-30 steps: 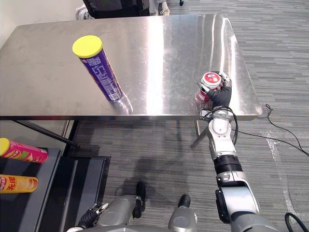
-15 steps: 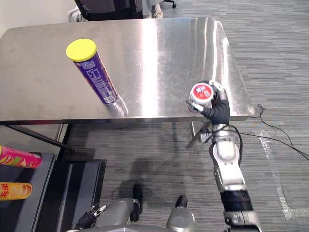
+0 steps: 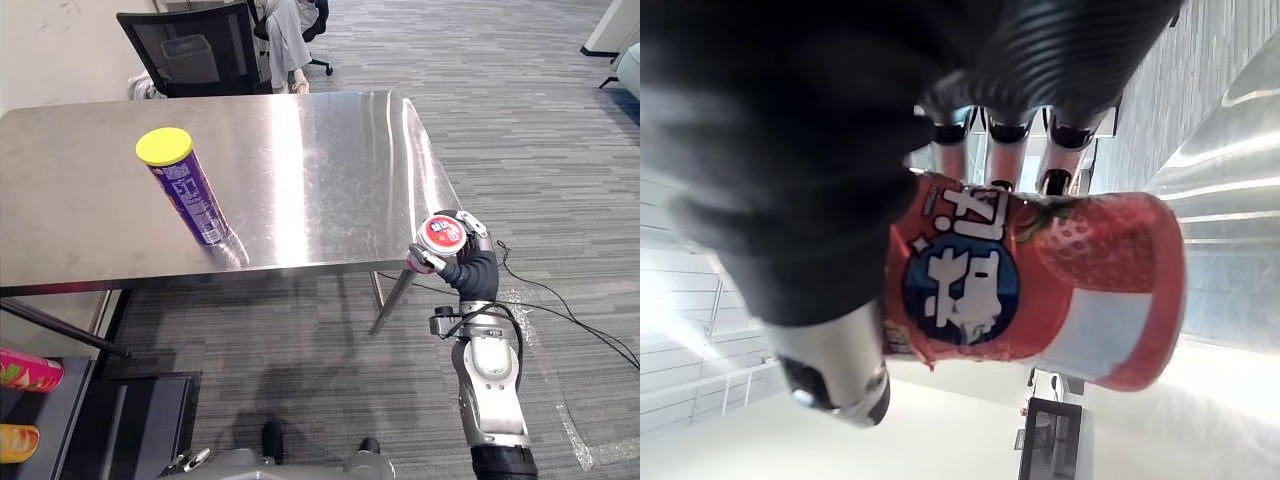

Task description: Put the gum and the chips on the shelf.

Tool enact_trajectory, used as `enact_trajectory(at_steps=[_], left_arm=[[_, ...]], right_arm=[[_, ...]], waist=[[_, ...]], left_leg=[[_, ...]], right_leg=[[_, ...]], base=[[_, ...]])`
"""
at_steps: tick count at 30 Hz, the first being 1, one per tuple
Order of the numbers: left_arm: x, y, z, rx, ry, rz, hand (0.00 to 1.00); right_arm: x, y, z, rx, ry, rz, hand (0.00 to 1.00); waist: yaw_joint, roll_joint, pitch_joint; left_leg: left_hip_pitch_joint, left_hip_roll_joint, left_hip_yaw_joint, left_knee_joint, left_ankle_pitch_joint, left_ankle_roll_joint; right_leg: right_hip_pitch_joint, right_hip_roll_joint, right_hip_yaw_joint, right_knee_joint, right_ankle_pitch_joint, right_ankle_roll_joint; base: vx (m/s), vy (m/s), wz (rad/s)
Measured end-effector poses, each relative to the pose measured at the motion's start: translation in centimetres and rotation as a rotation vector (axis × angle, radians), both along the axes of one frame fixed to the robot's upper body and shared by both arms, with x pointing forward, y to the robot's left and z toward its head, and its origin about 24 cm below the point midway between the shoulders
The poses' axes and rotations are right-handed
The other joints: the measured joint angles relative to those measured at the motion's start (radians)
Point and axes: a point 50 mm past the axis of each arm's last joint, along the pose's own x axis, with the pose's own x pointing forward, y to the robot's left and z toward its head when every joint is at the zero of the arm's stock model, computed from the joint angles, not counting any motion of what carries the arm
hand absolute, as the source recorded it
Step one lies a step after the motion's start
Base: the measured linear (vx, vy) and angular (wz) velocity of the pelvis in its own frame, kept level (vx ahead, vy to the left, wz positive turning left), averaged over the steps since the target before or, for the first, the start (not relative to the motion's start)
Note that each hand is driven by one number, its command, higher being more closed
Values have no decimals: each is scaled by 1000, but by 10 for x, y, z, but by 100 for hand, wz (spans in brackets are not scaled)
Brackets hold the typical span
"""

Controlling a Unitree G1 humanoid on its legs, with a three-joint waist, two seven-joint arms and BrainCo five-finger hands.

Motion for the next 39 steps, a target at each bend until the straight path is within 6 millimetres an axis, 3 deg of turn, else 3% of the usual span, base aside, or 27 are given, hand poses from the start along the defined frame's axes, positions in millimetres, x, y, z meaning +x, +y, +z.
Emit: enact_trajectory(at_steps=[10,14,18,22,24,25,26,27,28,29,30,31,32,33,34,37,39], left_arm=[[-5,0,-1,1,16,17,0],[-3,2,0,5,14,19,0],[-1,4,1,1,5,44,0],[3,0,1,-22,-25,81,0],[10,-4,2,-45,-57,114,0],[10,-10,1,-76,-67,163,0],[9,-12,1,-95,-69,199,0],[8,-11,1,-96,-68,207,0],[8,-10,0,-106,-69,212,0],[2,-14,0,-120,-63,216,0],[1,-16,0,-127,-65,217,0],[-1,-15,0,-124,-67,222,0],[0,-13,1,-117,-70,215,0],[-1,-9,0,-99,-54,192,0],[-2,-9,-1,-96,-47,193,0],[-7,-10,-2,-95,-38,202,0],[-8,-11,-3,-94,-43,204,0]], right_arm=[[-8,-8,-9,53,23,-45,100],[-6,1,-16,68,52,-13,100],[-4,12,-20,82,66,34,100],[20,40,-2,71,-6,167,100],[36,46,12,18,-44,218,100],[42,47,16,-27,-46,226,100],[41,45,15,-45,-42,223,100],[41,44,15,-47,-39,218,100],[38,35,14,-48,-38,186,100],[34,28,13,-48,-35,155,100],[31,23,13,-52,-37,139,100],[27,15,11,-67,-21,116,100],[26,13,10,-71,-14,109,100],[23,7,10,-67,-20,84,100],[23,7,10,-57,-22,80,100],[22,7,8,-45,-21,65,100],[22,6,11,-41,-36,56,100]], waist=[[-2,-4,-42],[-1,-23,-27],[5,-24,-7],[20,0,30],[40,26,76],[57,51,96],[58,54,103],[56,37,106],[50,38,108],[45,66,100],[31,67,104],[25,48,100],[19,28,91],[25,26,88],[32,22,90],[25,21,90],[22,27,87]], left_leg=[[43,-3,12,-25,8,0],[1,4,-8,111,-56,-5],[-41,14,-56,178,-77,-13],[-134,36,-125,225,-54,-23],[-166,54,-134,254,-56,-22],[-179,69,-116,246,-60,-20],[-177,76,-62,216,-85,-8],[-173,81,-16,221,-100,18],[-212,121,80,362,-82,92],[-234,165,169,515,-80,107],[-253,157,184,532,-70,107],[-214,101,140,378,-20,57],[-181,71,107,277,8,50],[-184,110,191,415,-75,68],[-173,128,215,457,-96,56],[-75,168,252,469,-96,18],[-29,169,245,376,-81,-17]], right_leg=[[18,-2,17,13,-8,-2],[1,-25,9,130,-69,-10],[16,-23,-37,161,-93,-23],[-23,1,-101,171,-100,-33],[-39,17,-119,191,-103,-39],[-40,27,-135,200,-106,-47],[-38,28,-142,182,-111,-56],[-43,7,-160,180,-110,-63],[-61,-40,-214,243,-121,-90],[-79,-65,-261,366,-179,-94],[-90,-79,-266,400,-217,-88],[-97,-107,-276,405,-243,-98],[-100,-119,-300,380,-232,-105],[-102,-133,-360,361,-208,-109],[-106,-141,-374,364,-200,-110],[-112,-189,-439,370,-196,-109],[-133,-207,-473,382,-193,-106]], base=[[14,12,-4],[-49,-2,14],[-89,-36,37],[-140,-75,45],[-164,-87,33],[-147,-102,60],[-140,-101,80],[-124,-76,112],[-66,-80,120],[-47,-66,135],[-91,-120,141],[-97,-59,125],[-126,-99,139],[-61,-64,98],[-133,-104,103],[-129,-13,79],[-89,102,61]])
